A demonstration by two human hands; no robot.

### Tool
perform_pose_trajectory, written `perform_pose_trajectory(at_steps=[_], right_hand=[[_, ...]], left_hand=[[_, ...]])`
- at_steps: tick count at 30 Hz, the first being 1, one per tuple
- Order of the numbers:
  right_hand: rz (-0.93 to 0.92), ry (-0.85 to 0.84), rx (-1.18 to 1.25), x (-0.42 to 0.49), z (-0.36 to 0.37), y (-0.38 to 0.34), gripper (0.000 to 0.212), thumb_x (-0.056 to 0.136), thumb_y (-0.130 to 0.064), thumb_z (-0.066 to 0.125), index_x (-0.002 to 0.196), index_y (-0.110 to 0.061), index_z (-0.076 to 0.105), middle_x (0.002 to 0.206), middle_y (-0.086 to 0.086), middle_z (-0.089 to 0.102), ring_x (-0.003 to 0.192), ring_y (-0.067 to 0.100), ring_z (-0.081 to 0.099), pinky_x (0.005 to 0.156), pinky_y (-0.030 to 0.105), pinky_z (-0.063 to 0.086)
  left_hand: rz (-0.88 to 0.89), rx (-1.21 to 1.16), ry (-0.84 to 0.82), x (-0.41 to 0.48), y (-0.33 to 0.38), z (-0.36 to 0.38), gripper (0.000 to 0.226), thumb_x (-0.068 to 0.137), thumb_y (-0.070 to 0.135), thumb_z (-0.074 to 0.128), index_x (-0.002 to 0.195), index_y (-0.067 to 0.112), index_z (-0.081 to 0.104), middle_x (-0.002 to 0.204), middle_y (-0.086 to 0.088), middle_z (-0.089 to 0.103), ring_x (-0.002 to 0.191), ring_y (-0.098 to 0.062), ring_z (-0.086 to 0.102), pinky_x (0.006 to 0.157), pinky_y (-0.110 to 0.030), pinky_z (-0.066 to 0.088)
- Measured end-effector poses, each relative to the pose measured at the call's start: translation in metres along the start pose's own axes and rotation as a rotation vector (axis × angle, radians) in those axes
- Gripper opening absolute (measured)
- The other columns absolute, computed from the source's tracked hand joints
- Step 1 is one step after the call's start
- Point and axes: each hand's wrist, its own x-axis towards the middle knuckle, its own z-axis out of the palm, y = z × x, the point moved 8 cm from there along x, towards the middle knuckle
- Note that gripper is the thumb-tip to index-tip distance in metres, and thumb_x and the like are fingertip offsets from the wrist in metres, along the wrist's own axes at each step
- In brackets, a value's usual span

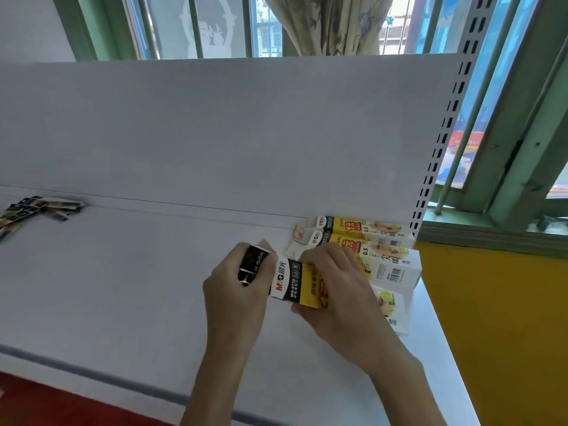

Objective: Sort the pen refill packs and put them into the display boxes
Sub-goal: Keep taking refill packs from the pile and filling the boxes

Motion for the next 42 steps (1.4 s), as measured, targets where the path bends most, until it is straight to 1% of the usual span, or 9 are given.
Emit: perform_pose_trajectory(at_steps=[2, 7, 9, 12, 16, 19, 24, 30, 42], right_hand=[[0.036, -0.007, 0.018, -0.001, -0.001, 0.005, 0.063, 0.054, -0.023, 0.083, 0.105, -0.028, 0.046, 0.103, -0.012, 0.049, 0.096, 0.007, 0.035, 0.077, 0.021, 0.033], [0.095, -0.010, -0.019, -0.006, -0.011, 0.019, 0.064, 0.058, -0.024, 0.084, 0.112, -0.027, 0.051, 0.105, -0.019, 0.042, 0.096, 0.000, 0.029, 0.078, 0.010, 0.027], [0.071, 0.010, -0.054, -0.007, -0.010, 0.015, 0.068, 0.055, -0.024, 0.085, 0.110, -0.028, 0.047, 0.107, -0.014, 0.048, 0.096, 0.001, 0.030, 0.078, 0.013, 0.028], [0.045, 0.017, -0.077, -0.007, -0.007, 0.012, 0.070, 0.053, -0.025, 0.085, 0.109, -0.028, 0.044, 0.107, -0.009, 0.051, 0.097, 0.007, 0.035, 0.078, 0.021, 0.033], [0.036, 0.021, -0.045, -0.007, -0.008, 0.014, 0.068, 0.056, -0.027, 0.083, 0.110, -0.030, 0.044, 0.109, -0.011, 0.050, 0.100, 0.007, 0.036, 0.082, 0.015, 0.030], [0.027, 0.016, -0.048, -0.009, -0.004, 0.016, 0.066, 0.055, -0.027, 0.082, 0.110, -0.030, 0.045, 0.108, -0.011, 0.051, 0.099, 0.008, 0.036, 0.082, 0.015, 0.030], [0.014, 0.035, -0.089, -0.010, 0.002, 0.019, 0.066, 0.051, -0.026, 0.084, 0.107, -0.027, 0.049, 0.104, -0.007, 0.055, 0.097, 0.011, 0.038, 0.080, 0.025, 0.037], [0.009, 0.049, -0.092, -0.009, 0.001, 0.017, 0.065, 0.051, -0.025, 0.084, 0.106, -0.026, 0.049, 0.103, -0.007, 0.055, 0.097, 0.010, 0.039, 0.078, 0.024, 0.037], [-0.030, 0.036, -0.079, -0.006, -0.001, 0.013, 0.057, 0.052, -0.026, 0.081, 0.101, -0.025, 0.052, 0.101, -0.009, 0.055, 0.094, 0.010, 0.040, 0.076, 0.027, 0.044]], left_hand=[[-0.007, -0.005, -0.041, -0.003, 0.000, 0.006, 0.009, 0.085, 0.021, 0.063, 0.076, 0.022, 0.061, 0.073, 0.007, 0.065, 0.068, 0.008, 0.062, 0.046, -0.007, 0.043], [-0.204, -0.235, -0.119, 0.008, -0.015, -0.006, 0.006, 0.081, 0.009, 0.066, 0.087, 0.010, 0.067, 0.071, -0.005, 0.073, 0.064, -0.015, 0.070, 0.057, -0.021, 0.055], [-0.232, -0.173, -0.150, 0.007, -0.017, -0.002, 0.007, 0.079, 0.003, 0.066, 0.083, 0.009, 0.067, 0.066, -0.004, 0.072, 0.057, -0.015, 0.067, 0.053, -0.019, 0.053], [-0.307, -0.220, -0.193, 0.001, -0.022, 0.011, 0.006, 0.079, 0.001, 0.066, 0.081, 0.007, 0.066, 0.066, -0.005, 0.072, 0.054, -0.013, 0.065, 0.064, -0.030, 0.052], [-0.412, -0.417, -0.229, -0.004, -0.027, 0.019, 0.008, 0.083, -0.001, 0.059, 0.080, 0.001, 0.067, 0.063, -0.009, 0.067, 0.054, -0.017, 0.053, 0.048, -0.020, 0.045], [-0.468, -0.486, -0.192, -0.001, -0.034, 0.014, 0.015, 0.084, 0.005, 0.058, 0.075, 0.001, 0.069, 0.064, -0.009, 0.065, 0.059, -0.019, 0.050, 0.049, -0.021, 0.042], [-0.397, -0.240, -0.214, 0.005, -0.036, 0.006, 0.009, 0.083, 0.009, 0.062, 0.085, 0.005, 0.069, 0.080, -0.014, 0.071, 0.065, -0.018, 0.060, 0.066, -0.028, 0.051], [-0.398, -0.176, -0.203, 0.004, -0.045, 0.005, 0.011, 0.084, 0.002, 0.060, 0.089, 0.008, 0.068, 0.082, -0.010, 0.072, 0.068, -0.014, 0.066, 0.055, -0.014, 0.051], [-0.303, -0.127, -0.333, 0.005, -0.032, 0.022, 0.011, 0.075, -0.007, 0.068, 0.076, 0.004, 0.068, 0.068, -0.010, 0.072, 0.057, -0.014, 0.067, 0.053, -0.019, 0.052]])
